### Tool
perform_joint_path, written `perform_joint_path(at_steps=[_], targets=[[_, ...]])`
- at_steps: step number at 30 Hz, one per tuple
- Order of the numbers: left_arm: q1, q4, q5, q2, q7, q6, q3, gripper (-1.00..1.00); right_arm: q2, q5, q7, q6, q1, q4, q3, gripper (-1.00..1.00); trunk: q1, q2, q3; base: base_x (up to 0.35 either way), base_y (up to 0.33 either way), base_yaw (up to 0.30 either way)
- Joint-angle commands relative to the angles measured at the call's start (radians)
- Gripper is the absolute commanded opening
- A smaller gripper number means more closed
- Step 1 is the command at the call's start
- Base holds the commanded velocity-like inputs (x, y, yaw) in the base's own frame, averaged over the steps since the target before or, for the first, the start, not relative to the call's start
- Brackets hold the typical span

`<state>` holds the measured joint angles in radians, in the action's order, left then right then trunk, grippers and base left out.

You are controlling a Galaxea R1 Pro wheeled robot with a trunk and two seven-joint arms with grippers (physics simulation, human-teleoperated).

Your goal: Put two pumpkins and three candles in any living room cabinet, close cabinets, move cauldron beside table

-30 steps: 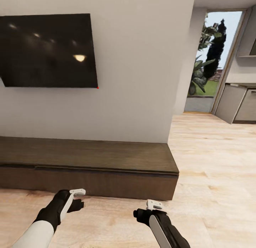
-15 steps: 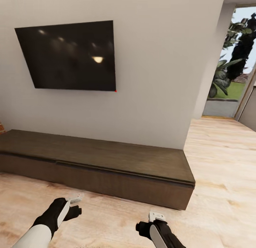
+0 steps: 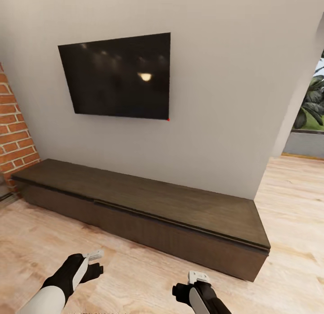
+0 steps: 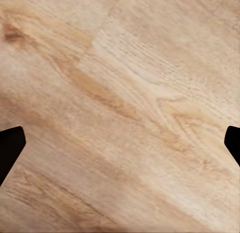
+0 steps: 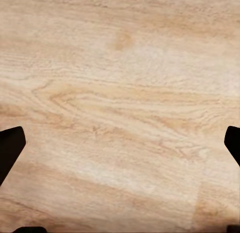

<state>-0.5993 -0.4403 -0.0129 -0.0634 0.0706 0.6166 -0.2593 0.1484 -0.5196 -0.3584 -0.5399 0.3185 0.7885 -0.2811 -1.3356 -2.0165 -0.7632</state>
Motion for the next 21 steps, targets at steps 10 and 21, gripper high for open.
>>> perform_joint_path(at_steps=[10,21], targets=[[-0.001,0.001,-0.002,-0.005,-0.001,0.006,-0.003,1.00,0.006,-0.003,-0.012,0.000,0.001,-0.014,-0.008,1.00,0.039,0.070,0.030,0.000,0.000,0.279],[-0.001,0.003,-0.002,0.000,0.001,0.001,-0.003,1.00,0.012,-0.002,-0.013,0.000,0.001,-0.039,-0.009,1.00,0.081,0.147,0.065,0.000,0.000,0.279]])
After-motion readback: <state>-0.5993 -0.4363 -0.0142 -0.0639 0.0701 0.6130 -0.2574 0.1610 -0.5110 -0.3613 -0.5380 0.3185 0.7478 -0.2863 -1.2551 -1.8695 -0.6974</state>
